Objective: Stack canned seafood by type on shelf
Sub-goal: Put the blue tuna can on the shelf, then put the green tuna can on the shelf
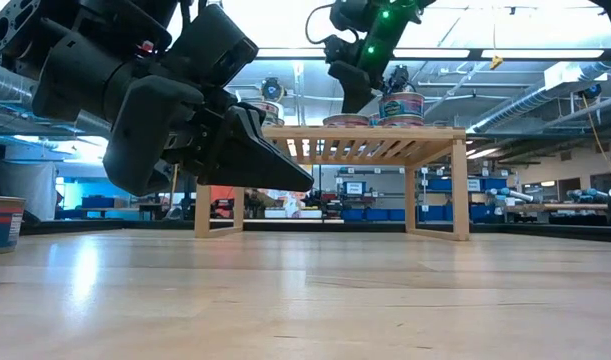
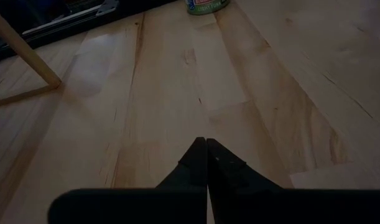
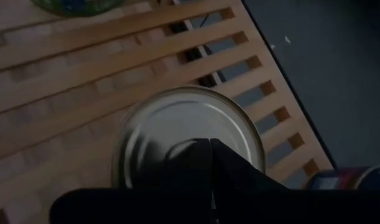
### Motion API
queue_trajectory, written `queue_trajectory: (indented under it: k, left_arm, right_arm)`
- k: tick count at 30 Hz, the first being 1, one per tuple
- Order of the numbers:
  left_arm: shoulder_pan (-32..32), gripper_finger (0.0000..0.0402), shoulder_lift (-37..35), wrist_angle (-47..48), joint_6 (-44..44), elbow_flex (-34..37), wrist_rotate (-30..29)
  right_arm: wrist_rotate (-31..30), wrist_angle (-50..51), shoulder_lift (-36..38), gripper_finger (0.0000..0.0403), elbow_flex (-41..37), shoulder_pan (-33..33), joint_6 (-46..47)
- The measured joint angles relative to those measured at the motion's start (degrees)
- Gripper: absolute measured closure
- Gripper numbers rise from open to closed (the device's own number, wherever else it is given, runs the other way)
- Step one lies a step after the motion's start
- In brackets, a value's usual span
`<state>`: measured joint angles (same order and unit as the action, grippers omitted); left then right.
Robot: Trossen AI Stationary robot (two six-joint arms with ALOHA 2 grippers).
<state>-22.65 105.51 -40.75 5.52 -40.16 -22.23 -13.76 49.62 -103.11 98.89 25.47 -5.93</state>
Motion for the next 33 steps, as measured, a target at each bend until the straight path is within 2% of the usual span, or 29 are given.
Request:
queue_trajectory:
  k: [6, 15, 23, 26, 33]
  left_arm:
    - [-0.02, 0.0401, 0.00, 0.02, 0.00, 0.00, 0.01]
    - [-0.02, 0.0401, 0.00, 0.02, 0.00, 0.00, 0.01]
    - [0.00, 0.0401, 0.00, 0.02, -0.02, 0.00, 0.01]
    - [0.00, 0.0401, 0.00, 0.02, 0.00, 0.00, -0.01]
    - [0.04, 0.0401, 0.00, 0.01, 0.02, 0.00, -0.01]
  right_arm:
    - [-0.35, 1.01, 0.00, 0.0397, 0.00, 1.31, 0.81]
    - [-5.90, 1.93, 0.00, 0.0397, 0.00, 2.46, 1.27]
    - [-6.08, 0.31, -0.02, 0.0397, 0.00, 2.74, 0.45]
    - [-6.25, 0.03, 0.00, 0.0397, 1.09, 1.82, -1.33]
    - [-6.77, 4.54, 1.17, 0.0398, 9.11, -4.11, -3.32]
